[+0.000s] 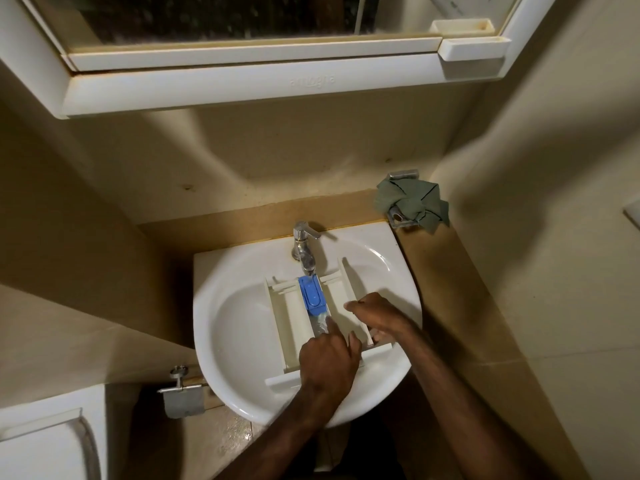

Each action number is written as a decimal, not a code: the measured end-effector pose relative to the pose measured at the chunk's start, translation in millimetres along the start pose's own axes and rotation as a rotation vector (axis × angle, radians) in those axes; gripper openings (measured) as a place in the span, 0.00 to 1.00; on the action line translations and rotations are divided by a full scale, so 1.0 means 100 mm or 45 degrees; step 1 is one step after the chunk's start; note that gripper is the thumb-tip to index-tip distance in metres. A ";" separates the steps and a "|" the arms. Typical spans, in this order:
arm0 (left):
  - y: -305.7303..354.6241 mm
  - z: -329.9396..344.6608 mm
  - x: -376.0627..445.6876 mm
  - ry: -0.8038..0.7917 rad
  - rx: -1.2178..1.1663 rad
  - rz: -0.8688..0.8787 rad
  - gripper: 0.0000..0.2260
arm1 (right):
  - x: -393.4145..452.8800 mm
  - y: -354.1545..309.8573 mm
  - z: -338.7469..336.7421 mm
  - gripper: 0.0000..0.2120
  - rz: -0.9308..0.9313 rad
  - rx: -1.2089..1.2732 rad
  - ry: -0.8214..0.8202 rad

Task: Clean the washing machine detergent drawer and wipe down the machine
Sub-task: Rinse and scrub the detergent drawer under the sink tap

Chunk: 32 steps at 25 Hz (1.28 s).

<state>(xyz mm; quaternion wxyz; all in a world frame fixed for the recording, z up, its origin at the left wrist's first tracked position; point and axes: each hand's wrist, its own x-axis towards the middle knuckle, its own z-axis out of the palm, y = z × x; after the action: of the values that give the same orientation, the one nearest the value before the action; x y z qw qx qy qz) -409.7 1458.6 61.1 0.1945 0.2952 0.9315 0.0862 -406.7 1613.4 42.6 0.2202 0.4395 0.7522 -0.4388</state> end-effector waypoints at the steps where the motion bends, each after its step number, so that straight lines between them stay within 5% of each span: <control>1: -0.02 0.00 -0.02 0.052 -0.016 0.011 0.28 | 0.00 -0.04 -0.01 0.24 -0.008 0.015 -0.012; 7: -0.29 0.06 0.04 0.529 -0.012 0.452 0.15 | -0.02 -0.12 0.12 0.24 -0.032 0.361 0.005; 13: -0.67 0.05 0.05 0.583 -0.231 0.825 0.13 | -0.17 0.23 0.21 0.15 0.015 0.531 0.133; 16: -0.84 0.06 0.03 0.491 -0.515 0.644 0.12 | -0.27 0.33 0.26 0.07 0.018 0.543 0.350; 21: -1.03 -0.02 0.67 0.404 -0.567 -0.095 0.16 | -0.44 0.33 0.18 0.09 -0.014 0.370 0.528; 25: -0.93 0.10 1.24 -0.066 -1.074 -0.112 0.13 | -0.45 0.31 0.23 0.11 -0.039 0.321 0.550; 32: -0.78 0.11 1.53 0.049 -0.827 -0.080 0.12 | -0.47 0.28 0.23 0.12 -0.066 0.246 0.573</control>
<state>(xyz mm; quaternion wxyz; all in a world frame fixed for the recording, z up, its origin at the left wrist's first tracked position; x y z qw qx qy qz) -560.6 1485.4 -18.1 0.2634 0.1873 0.8674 0.3783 -359.9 1577.7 51.5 -0.0073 0.5259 0.7478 -0.4051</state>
